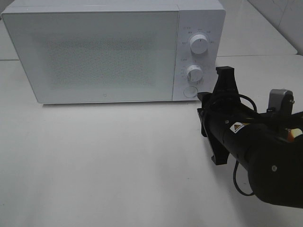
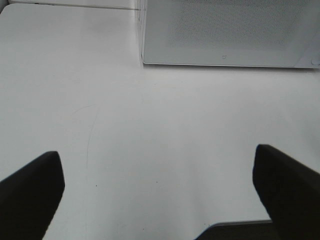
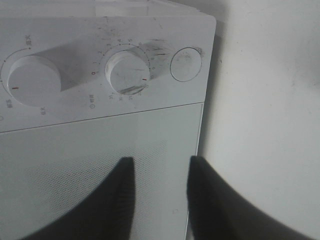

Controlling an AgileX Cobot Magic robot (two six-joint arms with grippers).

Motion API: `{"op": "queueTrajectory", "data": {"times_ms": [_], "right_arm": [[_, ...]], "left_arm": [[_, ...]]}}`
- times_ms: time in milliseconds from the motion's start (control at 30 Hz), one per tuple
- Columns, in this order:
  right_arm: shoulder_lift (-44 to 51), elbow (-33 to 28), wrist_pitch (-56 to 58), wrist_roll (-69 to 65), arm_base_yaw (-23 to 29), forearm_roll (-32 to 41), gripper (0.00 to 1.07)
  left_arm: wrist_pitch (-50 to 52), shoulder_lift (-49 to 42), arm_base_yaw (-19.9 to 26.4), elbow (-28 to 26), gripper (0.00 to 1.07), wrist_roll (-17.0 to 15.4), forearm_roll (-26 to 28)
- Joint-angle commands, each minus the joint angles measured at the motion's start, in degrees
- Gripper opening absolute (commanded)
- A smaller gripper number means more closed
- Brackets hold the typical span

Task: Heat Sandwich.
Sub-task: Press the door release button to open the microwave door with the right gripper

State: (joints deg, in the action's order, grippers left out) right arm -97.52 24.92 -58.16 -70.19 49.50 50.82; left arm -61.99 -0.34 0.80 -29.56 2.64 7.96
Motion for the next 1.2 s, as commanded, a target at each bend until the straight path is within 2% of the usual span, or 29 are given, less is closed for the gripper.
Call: {"op": "queueTrajectory", "data": {"times_ms": [33, 100, 567, 700, 900, 1200], "right_arm": [[0.00, 0.57, 0.17, -1.09, 0.06, -0.63, 0.11], [0.00, 0.57, 1.15, -1.09, 0.06, -0.57, 0.00], [-3.44, 0.63, 2.12, -3.27, -0.46, -0.23, 0.00], [-5.61, 2.12, 2.52, -4.53, -3.04, -4.24, 0.00], [-6.88, 4.53, 4.01, -4.35, -6.13, -6.30, 0.00], [-11.92, 10.49, 5.84, -6.30, -11.00, -12.43, 0.00]], "left_arm": [[0.80, -1.26, -0.17, 0.11, 0.97, 0.11, 0.57], [0.80, -1.26, -0.17, 0.11, 0.97, 0.11, 0.57], [0.80, -1.26, -0.17, 0.11, 0.97, 0.11, 0.57], [0.80, -1.26, -0.17, 0.11, 0.97, 0.11, 0.57], [0.80, -1.26, -0.17, 0.11, 0.97, 0.11, 0.57], [0.80, -0.92, -0.17, 0.11, 0.97, 0.11, 0.57]]}}
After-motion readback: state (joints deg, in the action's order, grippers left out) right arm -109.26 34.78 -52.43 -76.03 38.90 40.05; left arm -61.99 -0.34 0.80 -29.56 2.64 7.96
